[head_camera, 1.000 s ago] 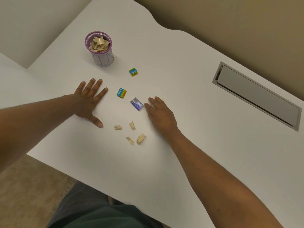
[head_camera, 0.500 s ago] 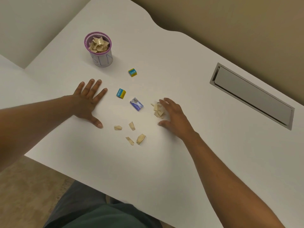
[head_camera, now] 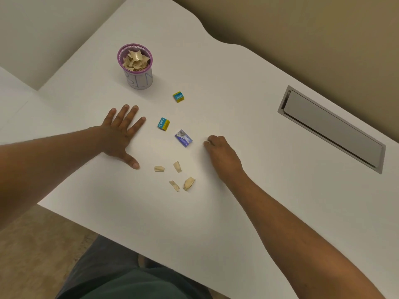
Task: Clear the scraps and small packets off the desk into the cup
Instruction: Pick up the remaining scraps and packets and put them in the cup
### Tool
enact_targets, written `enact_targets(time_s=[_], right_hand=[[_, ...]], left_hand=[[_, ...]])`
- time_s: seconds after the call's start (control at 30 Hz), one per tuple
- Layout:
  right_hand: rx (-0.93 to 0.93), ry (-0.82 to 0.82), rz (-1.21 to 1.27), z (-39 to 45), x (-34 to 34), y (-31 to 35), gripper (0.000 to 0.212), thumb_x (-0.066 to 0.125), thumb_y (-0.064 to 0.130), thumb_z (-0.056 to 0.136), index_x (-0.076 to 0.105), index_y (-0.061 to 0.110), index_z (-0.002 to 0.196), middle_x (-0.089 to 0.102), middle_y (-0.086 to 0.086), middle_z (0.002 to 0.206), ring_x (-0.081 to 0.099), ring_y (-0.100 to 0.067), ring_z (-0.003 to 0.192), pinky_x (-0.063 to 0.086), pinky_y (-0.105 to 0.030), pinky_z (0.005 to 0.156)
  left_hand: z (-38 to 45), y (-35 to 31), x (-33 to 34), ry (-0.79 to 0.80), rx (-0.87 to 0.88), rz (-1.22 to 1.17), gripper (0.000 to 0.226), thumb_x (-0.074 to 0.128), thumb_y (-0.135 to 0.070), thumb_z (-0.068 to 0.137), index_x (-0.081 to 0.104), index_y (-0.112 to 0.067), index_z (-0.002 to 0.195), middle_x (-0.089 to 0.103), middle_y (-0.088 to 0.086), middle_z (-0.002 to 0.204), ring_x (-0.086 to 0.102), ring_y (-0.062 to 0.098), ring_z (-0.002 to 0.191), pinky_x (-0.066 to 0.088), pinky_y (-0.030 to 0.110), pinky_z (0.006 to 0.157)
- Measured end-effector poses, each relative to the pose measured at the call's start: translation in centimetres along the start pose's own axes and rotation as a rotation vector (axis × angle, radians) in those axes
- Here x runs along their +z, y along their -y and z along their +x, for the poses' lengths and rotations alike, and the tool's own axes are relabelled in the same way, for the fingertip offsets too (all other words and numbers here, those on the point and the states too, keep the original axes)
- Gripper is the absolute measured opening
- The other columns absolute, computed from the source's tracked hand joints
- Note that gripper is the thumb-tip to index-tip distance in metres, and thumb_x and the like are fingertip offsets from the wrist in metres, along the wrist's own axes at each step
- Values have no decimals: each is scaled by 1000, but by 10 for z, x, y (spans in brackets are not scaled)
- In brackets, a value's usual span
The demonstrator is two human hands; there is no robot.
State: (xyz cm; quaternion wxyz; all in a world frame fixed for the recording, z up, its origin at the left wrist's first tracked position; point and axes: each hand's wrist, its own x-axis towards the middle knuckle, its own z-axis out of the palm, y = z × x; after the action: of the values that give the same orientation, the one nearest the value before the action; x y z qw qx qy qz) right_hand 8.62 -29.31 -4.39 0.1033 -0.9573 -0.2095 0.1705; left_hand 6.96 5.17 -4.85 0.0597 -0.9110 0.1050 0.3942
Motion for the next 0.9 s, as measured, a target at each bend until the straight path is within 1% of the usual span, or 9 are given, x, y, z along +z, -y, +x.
enact_targets(time_s=[0.13,0.27,0.33,0.37,0.4,0.47,0.53,0.73,0.9], right_hand=[[36,-6,23,5,2,4,19,45,-2,96,58,12,100,54,-14,111,49,-30,101,46,-39,84],[203,-56,95,14,0,12,31,47,-8,69,31,18,72,34,-1,72,32,-14,71,20,-28,59],[381,-119,364,17,-1,14,17,47,-6,66,37,8,64,41,-1,60,38,-7,57,25,-24,55],[477,-156,541,18,-4,14,16,54,-4,73,67,3,67,59,0,62,50,-5,58,37,-20,59],[582,-193,716,20,-5,12,26,63,-2,79,70,20,67,73,-1,75,63,-7,67,49,-21,66],[781,-253,1140,23,-12,10,13,75,-1,82,80,5,93,78,-8,97,73,-17,88,60,-26,78],[880,-261,1496,28,-22,12,25,74,-7,85,73,-6,110,75,-15,106,71,-25,97,60,-27,82],[710,-229,1636,73,-71,73,25,71,-2,89,71,-1,114,75,-12,108,73,-18,94,60,-19,75],[374,-350,1206,149,-107,145,14,78,9,85,81,16,96,79,0,97,75,-12,91,60,-23,83]], left_hand=[[2,3,4,-29,16,-3,161,22,-118,32,-56,-26,139,-69,9,137,-49,38,144,-19,60,124],[6,7,8,-60,30,-3,160,19,-118,32,-55,-25,139,-68,11,139,-48,40,145,-19,61,124],[7,8,10,-70,44,-15,160,19,-118,32,-55,-25,139,-68,11,140,-48,40,145,-19,62,124],[8,9,11,-75,49,-19,160,19,-118,33,-55,-25,139,-67,11,140,-48,40,145,-19,62,124],[9,9,11,-80,52,-20,160,19,-118,33,-55,-24,139,-67,11,140,-47,41,146,-18,62,124],[10,10,12,-86,56,-24,159,19,-118,34,-55,-24,138,-67,12,139,-46,42,146,-18,63,124],[12,11,14,-88,62,-29,159,23,-117,36,-54,-23,139,-66,13,140,-46,42,146,-19,63,123],[16,12,20,-119,74,-53,162,30,-115,42,-42,-20,151,-56,17,150,-44,44,146,-20,64,122],[19,14,25,-159,93,-73,161,32,-114,46,-38,-18,155,-52,20,155,-45,45,145,-22,65,120]])
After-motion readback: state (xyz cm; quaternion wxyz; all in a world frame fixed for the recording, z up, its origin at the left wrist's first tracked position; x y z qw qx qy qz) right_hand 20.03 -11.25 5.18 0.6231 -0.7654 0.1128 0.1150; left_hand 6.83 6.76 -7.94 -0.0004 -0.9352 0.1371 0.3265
